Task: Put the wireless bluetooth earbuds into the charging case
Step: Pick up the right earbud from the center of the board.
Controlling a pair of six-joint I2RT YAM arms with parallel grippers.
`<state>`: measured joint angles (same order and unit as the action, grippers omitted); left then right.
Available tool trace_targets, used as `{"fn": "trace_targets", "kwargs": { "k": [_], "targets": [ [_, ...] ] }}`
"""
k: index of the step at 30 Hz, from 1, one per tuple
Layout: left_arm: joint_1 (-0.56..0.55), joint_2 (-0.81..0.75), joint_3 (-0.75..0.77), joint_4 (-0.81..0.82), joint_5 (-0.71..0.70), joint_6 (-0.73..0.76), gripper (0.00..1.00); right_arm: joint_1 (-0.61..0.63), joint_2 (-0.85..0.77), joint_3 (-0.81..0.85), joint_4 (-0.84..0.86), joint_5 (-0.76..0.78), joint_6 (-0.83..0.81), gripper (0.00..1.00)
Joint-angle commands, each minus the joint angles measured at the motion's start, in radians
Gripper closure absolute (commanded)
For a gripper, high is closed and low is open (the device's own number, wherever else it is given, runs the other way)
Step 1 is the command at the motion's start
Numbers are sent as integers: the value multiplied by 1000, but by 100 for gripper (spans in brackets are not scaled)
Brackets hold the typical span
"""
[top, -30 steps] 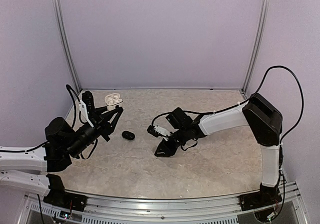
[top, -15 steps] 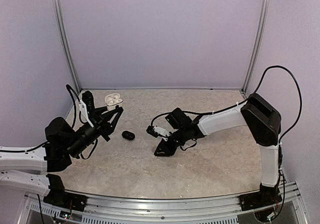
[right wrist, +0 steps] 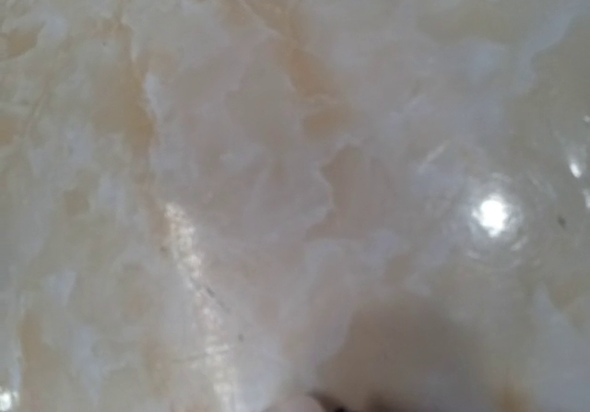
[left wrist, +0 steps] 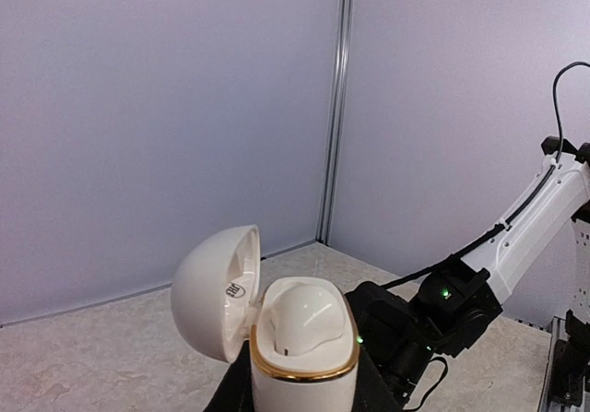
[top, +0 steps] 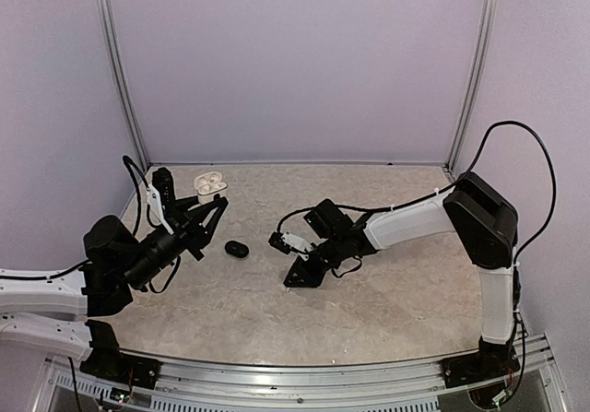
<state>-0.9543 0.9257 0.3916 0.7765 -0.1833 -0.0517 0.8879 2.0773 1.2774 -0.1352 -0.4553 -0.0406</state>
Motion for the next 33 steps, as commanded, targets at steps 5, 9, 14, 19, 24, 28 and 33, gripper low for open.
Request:
{"fn": "trace_targets", "kwargs": {
  "k": [5, 9, 14, 19, 24, 28, 33],
  "targets": [
    [5, 7, 1, 20, 13, 10, 100, 9, -96, -32, -3, 54, -20, 87],
    [5, 12, 3, 20, 16, 10, 100, 10, -159, -49, 10, 85, -29, 88],
    [6, 17, 4, 22, 19, 12, 100, 10, -212, -60, 8, 112, -42, 89],
    [16, 36, 1, 22, 38, -2, 100, 9, -337, -85, 20, 173, -63, 89],
    [47, 54, 1, 23, 115, -42, 100, 15, -490, -101, 22, 258, -125, 89],
    [52, 82, 10, 17, 173, -53, 100, 26, -592, -94, 24, 299, -172, 89],
    [53, 110, 20, 18, 268, -52, 100, 71, -686, -66, 29, 354, -245, 89]
  ]
}}
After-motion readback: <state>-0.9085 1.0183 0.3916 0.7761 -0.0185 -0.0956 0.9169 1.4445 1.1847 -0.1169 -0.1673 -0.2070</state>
